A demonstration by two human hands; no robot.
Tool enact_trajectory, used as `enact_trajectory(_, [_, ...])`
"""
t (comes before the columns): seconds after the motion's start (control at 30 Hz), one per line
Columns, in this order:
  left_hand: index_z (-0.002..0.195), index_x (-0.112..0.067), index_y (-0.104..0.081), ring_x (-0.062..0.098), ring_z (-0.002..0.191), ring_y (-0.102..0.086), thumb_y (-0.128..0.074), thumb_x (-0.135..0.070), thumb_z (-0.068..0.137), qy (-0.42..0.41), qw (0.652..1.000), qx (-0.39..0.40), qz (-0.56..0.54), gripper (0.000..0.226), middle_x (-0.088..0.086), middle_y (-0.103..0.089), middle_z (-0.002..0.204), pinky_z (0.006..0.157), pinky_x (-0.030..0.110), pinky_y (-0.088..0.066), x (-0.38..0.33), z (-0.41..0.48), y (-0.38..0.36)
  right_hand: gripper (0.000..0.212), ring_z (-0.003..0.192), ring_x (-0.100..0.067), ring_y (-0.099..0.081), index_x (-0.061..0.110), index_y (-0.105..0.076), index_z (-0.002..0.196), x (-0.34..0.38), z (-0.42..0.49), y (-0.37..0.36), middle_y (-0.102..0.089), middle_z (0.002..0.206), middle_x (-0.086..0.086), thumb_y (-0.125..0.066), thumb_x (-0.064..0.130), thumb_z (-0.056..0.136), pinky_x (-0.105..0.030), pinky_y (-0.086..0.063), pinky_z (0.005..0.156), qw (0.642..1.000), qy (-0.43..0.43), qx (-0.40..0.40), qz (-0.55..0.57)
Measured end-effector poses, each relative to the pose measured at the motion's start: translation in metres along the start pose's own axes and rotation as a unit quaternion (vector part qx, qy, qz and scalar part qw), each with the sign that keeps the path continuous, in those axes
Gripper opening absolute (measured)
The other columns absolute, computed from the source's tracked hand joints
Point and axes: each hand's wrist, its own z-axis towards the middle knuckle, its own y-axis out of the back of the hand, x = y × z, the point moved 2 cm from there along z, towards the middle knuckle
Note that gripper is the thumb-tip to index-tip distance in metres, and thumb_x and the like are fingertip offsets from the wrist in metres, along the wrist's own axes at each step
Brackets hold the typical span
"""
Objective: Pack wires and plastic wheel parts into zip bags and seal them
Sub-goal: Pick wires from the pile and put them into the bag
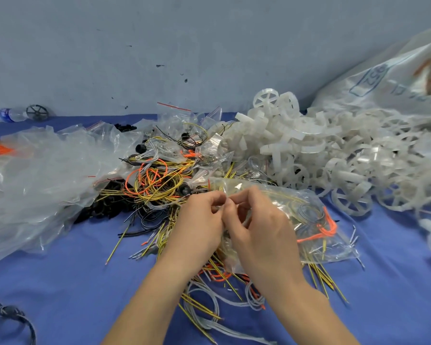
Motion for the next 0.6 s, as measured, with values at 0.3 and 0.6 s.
enact_trajectory(0.3, [0.115, -0.008, -0.067, 0.023, 0.093, -0.07, -0.053, 0.0, 0.094, 0.118, 0.951, 0.095, -0.271, 0.027, 0.015, -0.073, 0.101, 0.075, 0.028, -0.053, 0.003, 0.012, -0.006, 0.015, 0.074, -0.007, -0.052, 0.04, -0.042, 0.085, 0.004, 0.001, 0.003, -0.053, 0.072, 0.02, -0.055, 0.041, 0.091, -0.019, -0.028, 0.05, 1.0, 0.019, -0.002, -0.015])
enact_trajectory(0.6, [0.104, -0.004, -0.066, 0.023, 0.079, -0.073, -0.041, 0.001, 0.099, 0.117, 0.929, -0.063, -0.345, 0.026, 0.013, -0.074, 0.089, 0.062, 0.022, -0.057, 0.01, 0.009, 0.025, 0.016, 0.065, -0.009, -0.057, 0.029, -0.053, 0.086, -0.006, 0.007, 0.007, -0.061, 0.072, 0.013, -0.056, 0.042, 0.094, -0.032, -0.045, 0.058, 1.0, -0.011, 0.004, 0.024])
